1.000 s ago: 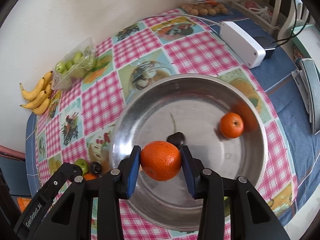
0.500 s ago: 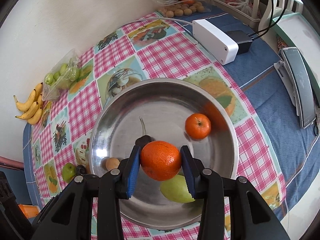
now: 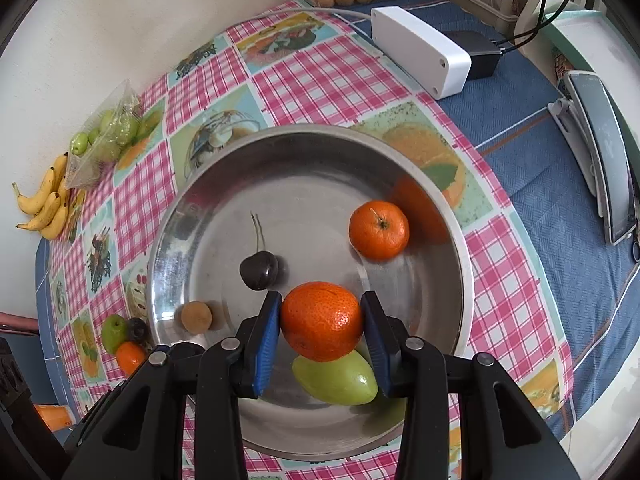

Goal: Organize fruits
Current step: 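Open the right tool to drop the tangerine in the plate while the left tool holds the plum above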

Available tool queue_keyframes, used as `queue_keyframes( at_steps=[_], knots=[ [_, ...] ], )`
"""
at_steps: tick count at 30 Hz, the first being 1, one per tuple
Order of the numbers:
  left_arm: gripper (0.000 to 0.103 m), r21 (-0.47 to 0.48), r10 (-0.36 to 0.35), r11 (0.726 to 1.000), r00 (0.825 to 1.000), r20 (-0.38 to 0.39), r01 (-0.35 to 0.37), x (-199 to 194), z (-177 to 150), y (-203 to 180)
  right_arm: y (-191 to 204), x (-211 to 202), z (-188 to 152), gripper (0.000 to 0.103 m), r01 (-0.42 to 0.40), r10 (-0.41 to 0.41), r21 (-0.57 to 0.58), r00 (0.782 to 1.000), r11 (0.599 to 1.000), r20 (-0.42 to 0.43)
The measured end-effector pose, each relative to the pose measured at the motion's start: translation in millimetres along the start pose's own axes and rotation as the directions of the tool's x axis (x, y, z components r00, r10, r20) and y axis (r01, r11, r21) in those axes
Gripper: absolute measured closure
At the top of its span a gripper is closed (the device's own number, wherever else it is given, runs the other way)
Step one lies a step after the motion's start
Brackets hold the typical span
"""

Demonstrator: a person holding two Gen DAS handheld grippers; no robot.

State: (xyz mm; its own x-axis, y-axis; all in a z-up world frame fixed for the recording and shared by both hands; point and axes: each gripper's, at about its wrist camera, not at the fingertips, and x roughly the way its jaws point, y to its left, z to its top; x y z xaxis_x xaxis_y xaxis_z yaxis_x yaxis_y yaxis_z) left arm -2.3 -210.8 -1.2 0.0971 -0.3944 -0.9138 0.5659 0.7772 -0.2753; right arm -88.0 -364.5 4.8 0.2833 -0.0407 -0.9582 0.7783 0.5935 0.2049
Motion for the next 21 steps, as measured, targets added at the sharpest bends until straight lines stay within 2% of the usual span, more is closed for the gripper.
queue_keyframes(
  at_steps=[12,21],
  knots=[
    [0.075,-0.007,0.018,1.0,1.0,-0.024,-0.018,7.6,-0.7,1.7,5.0,10.6,-2.2,0.061,0.006,-0.007,-0.033,0.999,0.999,-0.037],
    [0.073,-0.009,0.02,1.0,1.0,-0.018,-0.02,1.2,2.3,1.4,3.0,4.6,-0.5,0.056,0.015,-0.016,-0.043,1.0,0.999,-0.019]
  ],
)
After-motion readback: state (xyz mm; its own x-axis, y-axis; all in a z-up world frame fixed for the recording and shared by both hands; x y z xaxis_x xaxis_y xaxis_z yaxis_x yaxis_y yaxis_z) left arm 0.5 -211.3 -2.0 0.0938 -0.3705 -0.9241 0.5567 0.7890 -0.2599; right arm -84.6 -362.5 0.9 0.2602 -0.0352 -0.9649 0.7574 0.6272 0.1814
